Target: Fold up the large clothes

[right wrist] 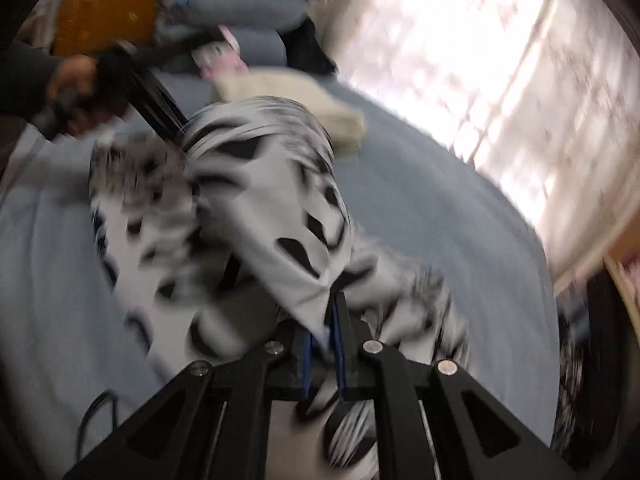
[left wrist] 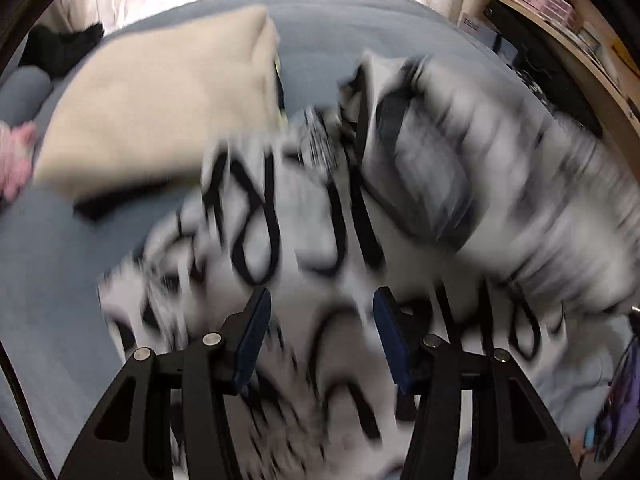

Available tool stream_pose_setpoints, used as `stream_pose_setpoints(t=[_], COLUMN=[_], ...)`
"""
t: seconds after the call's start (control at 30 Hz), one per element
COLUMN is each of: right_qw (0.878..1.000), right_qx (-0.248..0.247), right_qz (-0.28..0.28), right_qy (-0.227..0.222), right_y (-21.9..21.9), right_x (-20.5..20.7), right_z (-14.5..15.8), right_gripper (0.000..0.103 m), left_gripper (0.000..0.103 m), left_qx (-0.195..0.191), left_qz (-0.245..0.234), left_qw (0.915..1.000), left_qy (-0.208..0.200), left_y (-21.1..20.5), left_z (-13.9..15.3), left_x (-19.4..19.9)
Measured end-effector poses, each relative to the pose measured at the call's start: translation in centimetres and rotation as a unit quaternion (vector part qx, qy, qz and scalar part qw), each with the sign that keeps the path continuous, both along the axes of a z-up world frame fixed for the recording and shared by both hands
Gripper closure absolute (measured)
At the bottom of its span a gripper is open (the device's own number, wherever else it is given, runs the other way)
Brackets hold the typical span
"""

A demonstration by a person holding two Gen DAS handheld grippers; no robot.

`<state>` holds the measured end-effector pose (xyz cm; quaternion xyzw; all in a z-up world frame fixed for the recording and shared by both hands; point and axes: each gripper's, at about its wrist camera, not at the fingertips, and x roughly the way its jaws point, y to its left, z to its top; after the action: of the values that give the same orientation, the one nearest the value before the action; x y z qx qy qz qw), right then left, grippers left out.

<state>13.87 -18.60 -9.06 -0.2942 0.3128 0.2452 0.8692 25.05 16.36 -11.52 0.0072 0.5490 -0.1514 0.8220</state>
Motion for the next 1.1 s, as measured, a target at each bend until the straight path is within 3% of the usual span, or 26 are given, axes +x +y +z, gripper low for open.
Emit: stream_pose_setpoints(t=[0.13,0.2,0.23,0.27,0.3,0.33,0.4,0.47,0.57,0.67,0.8,0.97,1.1], right_qw=[0.991,0.972,0.961,0.942,0.931,0.908,0.867,0.814,0.768,0.757,0.761,0.757,0.757], right_qx=[0.069,0.160,0.192,0.239,0.265,0.311,0.379,0.447,0.507,0.527,0.521,0.524,0.525], right_qz=[-0.089,-0.128,-0.142,-0.163,-0.175,-0.194,-0.216,-0.241,-0.251,-0.246,-0.245,-0.252,-0.268], right_qy=[0.066,0.118,0.139,0.169,0.183,0.205,0.243,0.283,0.302,0.298,0.299,0.298,0.283], right_y=[-1.9,-3.7,-4.2,-5.2,-5.4,-6.3,-7.1,-8.0,-8.4,-8.0,-7.3,-6.6,-6.6], right_x=[-2.0,-2.5,-2.5,-2.4,-2.4,-2.2,-2.1,-1.3,-1.0,-0.2,1.4,3.8,5.4], right_z=[-1.5,-1.5,-1.6,-1.9,-2.3,-2.8,-4.2,-5.5,-6.5,-6.5,-6.5,-7.7,-8.5], right_gripper=[0.090,0.088,0.082,0.072,0.068,0.063,0.062,0.062,0.057,0.056,0.055,0.055,0.055], left_gripper=[0.051,0.051,0.051,0.051,0.051,0.050,0.048,0.047,0.047,0.047,0.046,0.030,0.029], left_qx=[-0.039,-0.067,-0.078,-0.092,-0.101,-0.118,-0.146,-0.181,-0.223,-0.250,-0.282,-0.331,-0.367], left_qz=[-0.010,-0.014,-0.015,-0.019,-0.021,-0.025,-0.025,-0.018,-0.005,0.009,0.026,0.032,0.040], left_qw=[0.9989,0.9970,0.9961,0.9948,0.9938,0.9920,0.9884,0.9826,0.9740,0.9670,0.9550,0.9406,0.9272], left_qy=[0.025,0.035,0.038,0.041,0.040,0.037,0.032,0.035,0.041,0.049,0.087,0.069,0.066], left_y=[0.4,0.2,0.1,0.0,0.0,-0.1,-0.6,-1.0,-0.5,-0.4,-1.2,-2.3,-3.6], left_z=[-0.5,-0.4,-0.5,-0.3,-0.2,0.0,0.0,-0.5,-1.8,-3.8,-7.4,-8.5,-8.6], left_x=[-4.5,-5.9,-6.3,-6.7,-6.8,-6.9,-7.1,-6.3,-4.0,-2.4,-0.4,0.5,1.7])
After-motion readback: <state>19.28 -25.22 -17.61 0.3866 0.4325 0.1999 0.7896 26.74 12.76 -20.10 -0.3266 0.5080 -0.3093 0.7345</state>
